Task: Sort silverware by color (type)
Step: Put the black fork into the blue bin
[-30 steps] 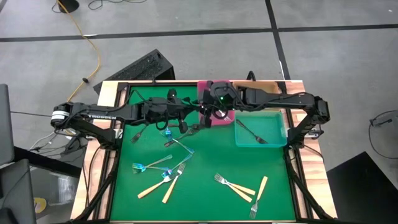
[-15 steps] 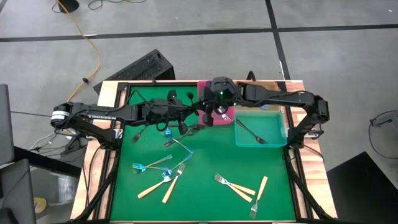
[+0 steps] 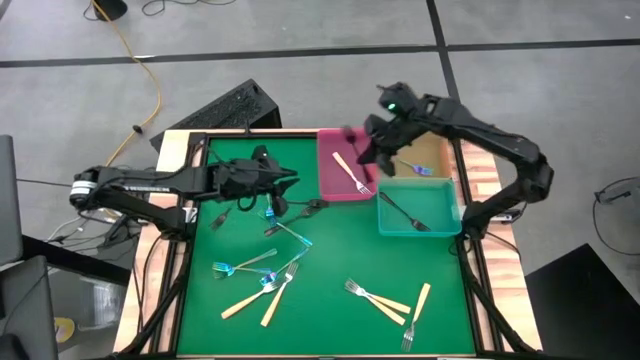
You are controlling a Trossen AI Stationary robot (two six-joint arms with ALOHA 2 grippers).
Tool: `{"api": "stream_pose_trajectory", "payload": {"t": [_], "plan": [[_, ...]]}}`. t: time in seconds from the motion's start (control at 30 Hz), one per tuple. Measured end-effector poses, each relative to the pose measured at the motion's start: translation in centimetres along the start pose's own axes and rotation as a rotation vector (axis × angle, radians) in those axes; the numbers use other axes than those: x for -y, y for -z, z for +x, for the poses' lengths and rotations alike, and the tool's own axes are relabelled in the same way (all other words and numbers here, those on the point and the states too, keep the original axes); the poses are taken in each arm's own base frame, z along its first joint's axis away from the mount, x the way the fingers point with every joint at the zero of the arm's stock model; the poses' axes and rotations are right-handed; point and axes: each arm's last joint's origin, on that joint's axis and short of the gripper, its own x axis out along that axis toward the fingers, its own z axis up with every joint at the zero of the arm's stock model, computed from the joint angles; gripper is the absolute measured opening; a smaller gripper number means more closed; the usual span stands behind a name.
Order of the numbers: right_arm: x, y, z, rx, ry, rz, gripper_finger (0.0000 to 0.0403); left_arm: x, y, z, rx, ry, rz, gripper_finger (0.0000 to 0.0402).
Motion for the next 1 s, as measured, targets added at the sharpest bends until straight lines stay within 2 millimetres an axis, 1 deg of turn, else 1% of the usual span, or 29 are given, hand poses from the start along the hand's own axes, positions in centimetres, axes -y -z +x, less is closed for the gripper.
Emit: {"api": "stream_pose_trajectory", "payload": {"t": [0.1,0.23,0.4,0.57,0.67,0.73,0.9,1.0], "plan": [[0.5,2.3,-1.3,-0.032,-0.060,0.082,0.0022,-0.4,-0.5,-1.1,0.036,-0.014,-0.015,0.0076],[0.7,6.0,-2.2,-0.108,-0.105,0.209,0.0022,-1.0,-0.9,-2.4,0.070,-0.046,-0.028,0.0076],[0.9,10.5,-2.2,-0.150,-0.168,0.339,0.0022,-1.3,-0.9,-2.8,0.076,-0.101,-0.014,0.0076],[1.5,14.4,-1.4,-0.200,-0.173,0.440,0.0022,-1.6,-0.9,-2.5,0.070,-0.123,-0.035,0.0076],[2.3,16.2,-0.9,-0.237,-0.141,0.504,0.0022,-1.8,-0.8,-2.4,0.065,-0.130,-0.052,0.0076],[2.8,17.0,-0.6,-0.259,-0.111,0.533,0.0022,-1.9,-0.8,-2.4,0.066,-0.132,-0.057,0.0076],[3.9,18.2,-0.3,-0.320,-0.037,0.558,0.0022,-2.0,-0.8,-2.3,0.065,-0.140,-0.062,0.0076],[4.4,18.9,-0.3,-0.403,0.029,0.572,0.0022,-2.1,-0.8,-2.3,0.064,-0.142,-0.067,0.0076]]}}
